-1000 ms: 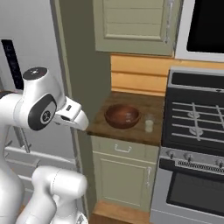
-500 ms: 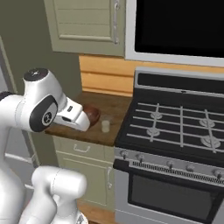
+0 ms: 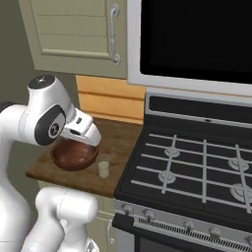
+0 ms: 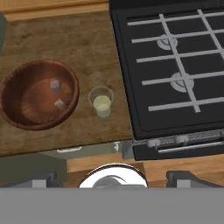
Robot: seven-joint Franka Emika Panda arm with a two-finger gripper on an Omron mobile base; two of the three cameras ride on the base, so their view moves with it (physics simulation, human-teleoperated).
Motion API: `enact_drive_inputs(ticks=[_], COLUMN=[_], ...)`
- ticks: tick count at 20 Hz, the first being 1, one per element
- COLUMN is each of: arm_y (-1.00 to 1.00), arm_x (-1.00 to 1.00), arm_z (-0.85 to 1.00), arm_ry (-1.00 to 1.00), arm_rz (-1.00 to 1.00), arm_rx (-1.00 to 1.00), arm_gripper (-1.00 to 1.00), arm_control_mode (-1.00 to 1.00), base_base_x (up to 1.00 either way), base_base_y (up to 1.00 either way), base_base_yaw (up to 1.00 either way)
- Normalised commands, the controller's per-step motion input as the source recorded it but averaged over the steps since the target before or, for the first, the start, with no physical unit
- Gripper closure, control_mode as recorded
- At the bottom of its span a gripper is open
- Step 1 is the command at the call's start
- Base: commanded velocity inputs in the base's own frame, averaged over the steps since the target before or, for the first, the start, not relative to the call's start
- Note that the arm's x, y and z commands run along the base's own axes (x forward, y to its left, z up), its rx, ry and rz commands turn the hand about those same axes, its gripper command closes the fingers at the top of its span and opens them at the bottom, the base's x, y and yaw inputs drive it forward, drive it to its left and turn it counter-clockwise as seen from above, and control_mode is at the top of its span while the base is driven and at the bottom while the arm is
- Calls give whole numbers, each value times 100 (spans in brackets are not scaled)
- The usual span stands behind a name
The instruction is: Grab a lemon wedge from the fridge and one ice cube from the ice bowl, and put them in the glass of lemonade.
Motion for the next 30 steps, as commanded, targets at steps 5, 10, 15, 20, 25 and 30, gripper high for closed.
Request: enact_drive_inputs(ticks=[5, 10, 15, 20, 25, 30], arm_y=[-2, 1, 29, 97, 86, 6], arm_x=[91, 89, 13, 65, 88, 57], arm_z=[-40, -43, -57, -79, -10, -6], arm_ry=[17, 7, 25, 12, 2, 2], arm_rz=[16, 21, 25, 5, 0, 0], arm_rx=[0, 0, -12, -2, 3, 3], arm_gripper=[-100, -100, -100, -100, -100, -100], arm_control_mode=[-100, -100, -100, -100, -100, -100], base_base_x=[0, 0, 0, 0, 0, 0], base_base_y=[0, 0, 0, 0, 0, 0], base_base_yaw=[0, 0, 0, 0, 0, 0])
